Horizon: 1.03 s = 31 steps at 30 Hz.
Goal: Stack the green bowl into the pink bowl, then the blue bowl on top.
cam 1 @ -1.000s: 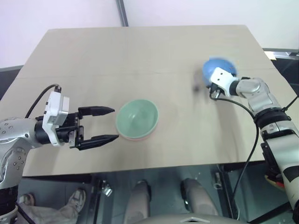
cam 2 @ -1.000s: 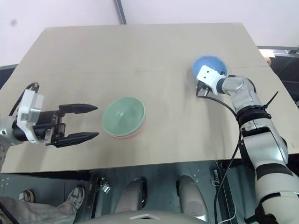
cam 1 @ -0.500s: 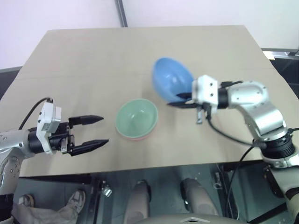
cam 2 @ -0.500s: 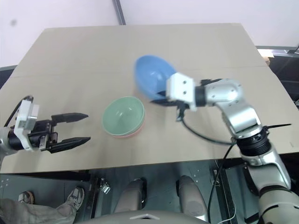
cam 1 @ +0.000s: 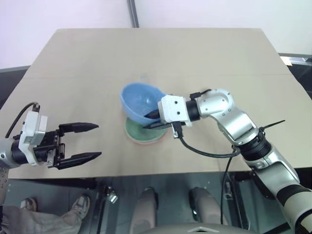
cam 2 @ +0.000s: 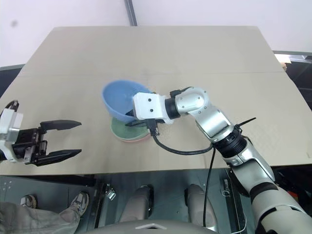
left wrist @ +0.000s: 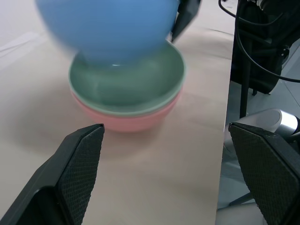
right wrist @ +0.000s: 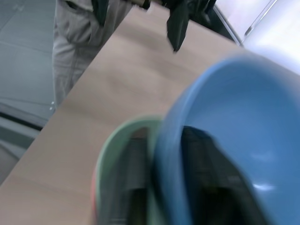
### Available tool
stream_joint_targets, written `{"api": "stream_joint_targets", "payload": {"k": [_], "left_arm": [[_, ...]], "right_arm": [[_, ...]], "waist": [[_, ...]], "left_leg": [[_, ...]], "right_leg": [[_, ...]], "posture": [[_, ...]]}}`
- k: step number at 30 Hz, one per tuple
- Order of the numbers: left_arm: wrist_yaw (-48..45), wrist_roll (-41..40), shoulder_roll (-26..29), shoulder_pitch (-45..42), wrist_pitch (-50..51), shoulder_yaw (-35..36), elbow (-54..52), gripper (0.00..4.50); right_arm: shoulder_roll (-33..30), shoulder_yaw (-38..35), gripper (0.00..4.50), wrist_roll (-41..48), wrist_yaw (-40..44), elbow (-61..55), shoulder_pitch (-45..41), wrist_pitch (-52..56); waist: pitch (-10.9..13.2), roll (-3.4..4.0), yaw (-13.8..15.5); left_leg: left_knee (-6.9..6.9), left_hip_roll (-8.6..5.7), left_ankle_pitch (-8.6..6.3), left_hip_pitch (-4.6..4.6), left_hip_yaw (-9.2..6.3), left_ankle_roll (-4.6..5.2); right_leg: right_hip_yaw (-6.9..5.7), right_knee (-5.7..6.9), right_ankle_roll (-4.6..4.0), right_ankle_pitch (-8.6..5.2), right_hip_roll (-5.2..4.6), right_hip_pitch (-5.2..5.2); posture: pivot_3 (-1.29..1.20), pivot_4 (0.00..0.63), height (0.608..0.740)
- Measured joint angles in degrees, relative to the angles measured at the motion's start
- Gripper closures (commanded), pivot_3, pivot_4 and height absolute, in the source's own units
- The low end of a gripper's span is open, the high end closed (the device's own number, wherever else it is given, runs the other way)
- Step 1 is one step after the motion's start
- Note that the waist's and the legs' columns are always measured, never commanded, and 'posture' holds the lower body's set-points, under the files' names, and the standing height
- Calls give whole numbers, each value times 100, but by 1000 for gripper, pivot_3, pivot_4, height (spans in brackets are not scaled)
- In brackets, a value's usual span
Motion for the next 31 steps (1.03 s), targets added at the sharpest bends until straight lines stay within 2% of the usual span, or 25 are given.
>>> {"api": "stream_joint_targets", "payload": {"k": [1,4,9,10,12,16,23,31], "left_arm": [[39,4,0,-4,-2,0,0,0],[172,23,7,25,112,-10,-28,0],[443,6,-63,-82,233,-47,-156,0],[465,-52,-46,-93,353,-43,-169,0],[474,-146,-2,-34,606,-29,-230,0],[715,-108,-80,65,591,8,-446,0],[1286,342,-88,674,636,216,-769,0],[1450,226,-140,749,740,363,-1068,0]], "right_arm": [[-9,-2,1412,-24,-19,-13,1,-27],[-178,-74,1412,28,-21,-272,111,19],[-746,-976,1412,707,-159,-1297,505,940],[-954,-1237,854,912,-199,-1520,630,1242],[-1448,-1771,42,1282,-258,-1950,1063,1780],[-2224,-2562,10,1526,-543,-2473,2173,2384],[-2979,-3666,10,1965,-621,-2917,3514,2789],[-3130,-3998,10,2203,-725,-2954,3903,2688]], "waist": [[0,0,-1],[0,0,4],[-1,-3,59],[-1,-3,64],[-1,-3,71],[0,-1,71],[0,-4,33],[-1,-5,38]], "left_leg": [[-2,1,0,2,-1,0],[-2,1,0,2,-1,0],[0,-1,0,-1,-3,0],[0,-1,0,0,-2,0],[0,-1,0,0,-1,1],[-3,-2,0,1,2,1],[0,-1,-1,4,13,1],[13,-1,0,6,13,1]], "right_leg": [[-1,2,0,0,1,0],[-1,2,0,0,0,1],[-2,-1,0,0,-2,2],[-2,-1,0,0,-2,2],[-1,-4,0,0,-3,2],[2,-5,-1,-1,-2,1],[10,-9,1,-2,-4,2],[11,-6,21,-15,-3,6]], "posture": [[0,150,740],[0,150,740],[0,150,740],[0,150,740],[0,150,740],[0,150,740],[0,150,740],[0,150,740]]}}
